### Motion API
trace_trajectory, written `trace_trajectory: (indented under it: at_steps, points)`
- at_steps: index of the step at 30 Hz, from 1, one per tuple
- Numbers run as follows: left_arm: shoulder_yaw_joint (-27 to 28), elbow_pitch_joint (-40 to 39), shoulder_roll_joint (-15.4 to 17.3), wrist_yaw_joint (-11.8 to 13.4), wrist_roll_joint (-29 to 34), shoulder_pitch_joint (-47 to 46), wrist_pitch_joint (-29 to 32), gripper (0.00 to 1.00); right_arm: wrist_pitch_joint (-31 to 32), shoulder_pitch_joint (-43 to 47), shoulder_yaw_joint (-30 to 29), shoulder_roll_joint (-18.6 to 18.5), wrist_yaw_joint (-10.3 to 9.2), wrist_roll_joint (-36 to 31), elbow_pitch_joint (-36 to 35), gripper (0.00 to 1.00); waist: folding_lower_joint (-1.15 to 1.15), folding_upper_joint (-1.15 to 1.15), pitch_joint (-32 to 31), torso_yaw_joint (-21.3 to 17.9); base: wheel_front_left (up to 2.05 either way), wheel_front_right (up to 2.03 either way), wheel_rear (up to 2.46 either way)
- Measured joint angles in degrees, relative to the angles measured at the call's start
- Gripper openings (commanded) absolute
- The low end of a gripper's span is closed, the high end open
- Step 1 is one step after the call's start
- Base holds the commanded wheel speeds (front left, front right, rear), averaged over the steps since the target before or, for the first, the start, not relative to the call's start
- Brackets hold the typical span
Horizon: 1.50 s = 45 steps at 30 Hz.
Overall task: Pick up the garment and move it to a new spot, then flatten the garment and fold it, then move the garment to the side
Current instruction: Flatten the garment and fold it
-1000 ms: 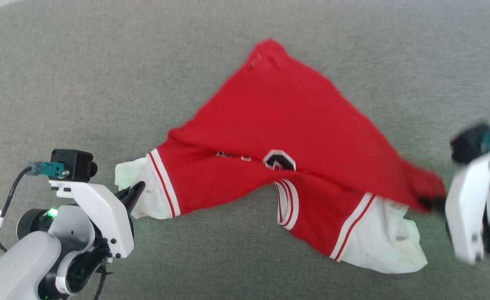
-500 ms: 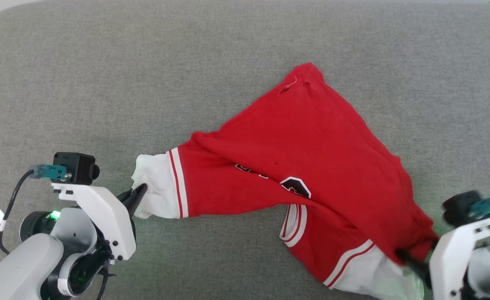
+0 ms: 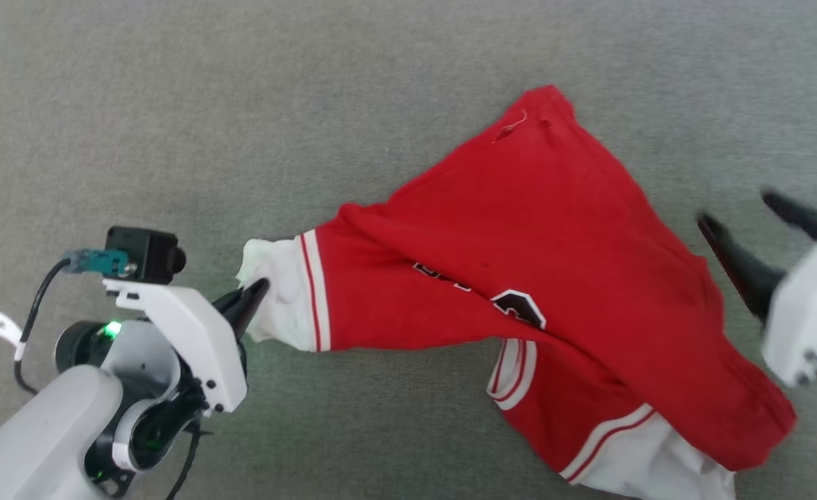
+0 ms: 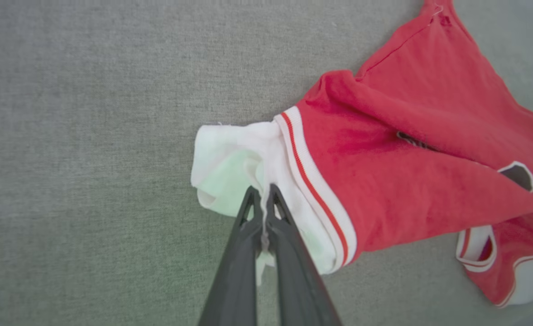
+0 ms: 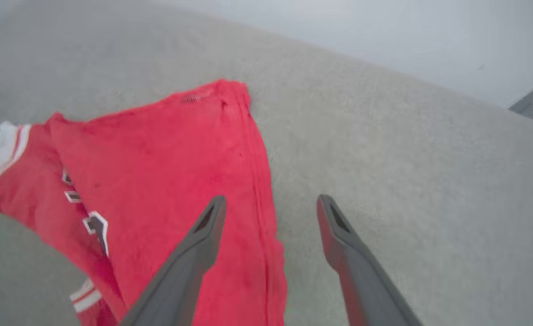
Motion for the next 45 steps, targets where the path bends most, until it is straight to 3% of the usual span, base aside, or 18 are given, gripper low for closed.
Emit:
trace_trajectory:
  at_steps: [5,12,18,25,26,27,32,37,45]
  points:
    - [-0.92,0.44,-1.72,-1.04,1.48,-2.19,-0.04,0.0,-4.21,-11.35,4.86,-1.05,0.01,-1.78,10.18,1.0,0.0,0.0,1.58,2.54,0.0,0.0,0.0]
    - [-3.32,2.29,-5.73,-3.3,2.85,-5.93,0.0,0.0,-7.32,-25.68,12.11,-4.57,0.01,-0.93,30.06,1.0,0.0,0.0,3.88,7.63,0.0,0.0,0.0]
    - [-4.56,4.82,-8.64,-5.11,3.09,-7.64,-0.45,0.0,-3.27,-32.65,18.52,-6.21,0.01,1.9,44.59,1.0,0.0,0.0,5.67,12.06,0.0,0.0,0.0]
    - [-5.17,7.64,-10.48,-6.59,3.08,-8.68,-0.83,0.0,7.67,-38.79,25.73,-8.96,-0.03,7.53,51.76,1.0,0.0,0.0,6.93,14.62,0.0,0.0,0.0]
    - [-5.2,7.97,-10.58,-6.71,3.08,-8.75,-0.83,0.0,9.06,-39.16,26.19,-9.34,-0.08,8.78,52.16,0.4,0.0,0.0,6.88,14.62,0.0,0.0,0.0]
    - [-5.2,8.33,-10.59,-6.83,3.04,-8.81,-0.85,0.0,10.43,-39.33,27.36,-9.85,-0.09,9.68,52.12,0.0,0.0,0.0,6.82,14.59,0.0,0.0,0.0]
    - [-4.81,10.16,-10.65,-7.32,2.56,-9.67,-0.55,0.0,8.1,-39.02,27.5,-11.24,0.03,12.36,52.58,0.0,0.0,0.0,6.27,13.85,0.0,0.0,0.0]
    - [-3.97,10.67,-7.94,-7.16,2.91,-11.96,1.1,0.0,4.72,-38.52,26.05,-11.16,0.03,14.17,51.72,0.0,0.0,0.0,5.01,12.31,0.0,0.0,0.0]
    - [-1.18,10.4,0.32,-6.24,5.89,-23.28,8.8,0.0,-0.26,-40.0,21.99,-13.35,0.01,14.01,44.1,0.0,0.0,0.0,0.88,6.73,0.0,0.0,0.0]
